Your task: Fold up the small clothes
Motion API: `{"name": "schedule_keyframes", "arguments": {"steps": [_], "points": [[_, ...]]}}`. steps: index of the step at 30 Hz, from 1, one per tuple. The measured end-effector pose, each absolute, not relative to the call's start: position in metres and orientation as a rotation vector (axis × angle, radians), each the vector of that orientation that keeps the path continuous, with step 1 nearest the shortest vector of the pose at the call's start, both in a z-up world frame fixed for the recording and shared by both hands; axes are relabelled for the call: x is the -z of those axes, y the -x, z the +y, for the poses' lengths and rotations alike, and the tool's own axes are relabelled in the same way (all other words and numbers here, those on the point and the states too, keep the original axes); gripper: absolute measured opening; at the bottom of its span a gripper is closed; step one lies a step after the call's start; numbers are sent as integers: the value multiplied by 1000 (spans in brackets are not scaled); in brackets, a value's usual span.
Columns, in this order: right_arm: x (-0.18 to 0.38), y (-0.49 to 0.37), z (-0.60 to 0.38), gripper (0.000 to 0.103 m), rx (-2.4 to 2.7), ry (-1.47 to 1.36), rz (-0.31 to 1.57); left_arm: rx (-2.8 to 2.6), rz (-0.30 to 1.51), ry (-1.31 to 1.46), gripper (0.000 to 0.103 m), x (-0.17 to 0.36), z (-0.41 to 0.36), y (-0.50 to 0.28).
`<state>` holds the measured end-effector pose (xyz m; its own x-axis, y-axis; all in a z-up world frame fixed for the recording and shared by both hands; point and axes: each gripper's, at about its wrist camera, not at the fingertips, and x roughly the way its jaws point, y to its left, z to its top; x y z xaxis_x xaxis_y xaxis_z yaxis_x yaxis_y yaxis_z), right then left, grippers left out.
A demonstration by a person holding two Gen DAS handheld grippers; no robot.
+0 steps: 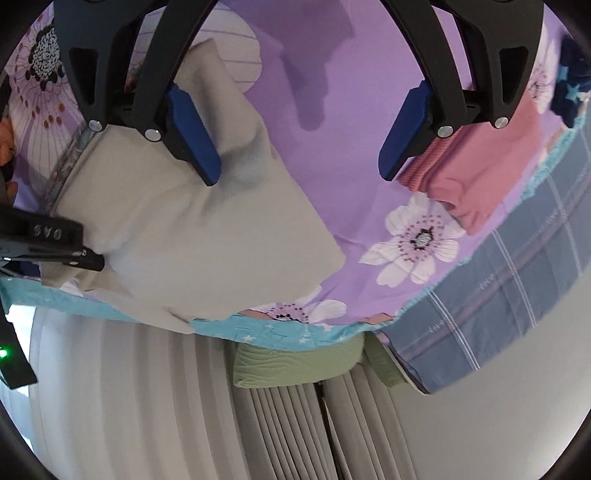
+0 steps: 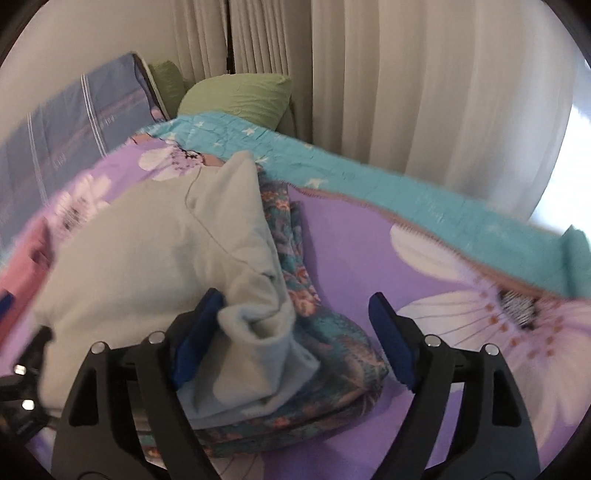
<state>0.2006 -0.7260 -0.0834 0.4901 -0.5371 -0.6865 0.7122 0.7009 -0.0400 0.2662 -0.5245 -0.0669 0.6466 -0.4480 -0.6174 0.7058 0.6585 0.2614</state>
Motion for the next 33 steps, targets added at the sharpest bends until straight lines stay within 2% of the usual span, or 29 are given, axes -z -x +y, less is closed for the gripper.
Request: {"name": "schedule_keyframes", "arguments": {"steps": [2, 9, 12, 16, 20, 24, 27, 33], "points": [[86, -205, -724, 85, 808, -226, 759, 635, 530, -530, 99, 66, -522, -263], [60, -185, -691, 87, 931, -74, 738, 700, 627, -386, 99, 41, -463, -224], [22, -129, -660, 87, 809, -203, 611, 774, 592, -367, 99, 28, -425, -185], [-16, -53, -602, 90, 753, -162, 467, 848, 517, -257, 101, 7, -380, -138], [-24, 12, -570, 94, 766, -232, 361, 850, 426, -127, 102, -13, -354, -101], [-21, 58, -546, 94, 748, -346, 367, 880, 377, -88, 102, -26, -336, -66], [-27, 73, -519, 94, 729, -278, 410, 868, 362, -144, 102, -31, -325, -46], [-46, 96, -476, 94, 703, -213, 371, 827, 356, -173, 102, -35, -304, -26]]}}
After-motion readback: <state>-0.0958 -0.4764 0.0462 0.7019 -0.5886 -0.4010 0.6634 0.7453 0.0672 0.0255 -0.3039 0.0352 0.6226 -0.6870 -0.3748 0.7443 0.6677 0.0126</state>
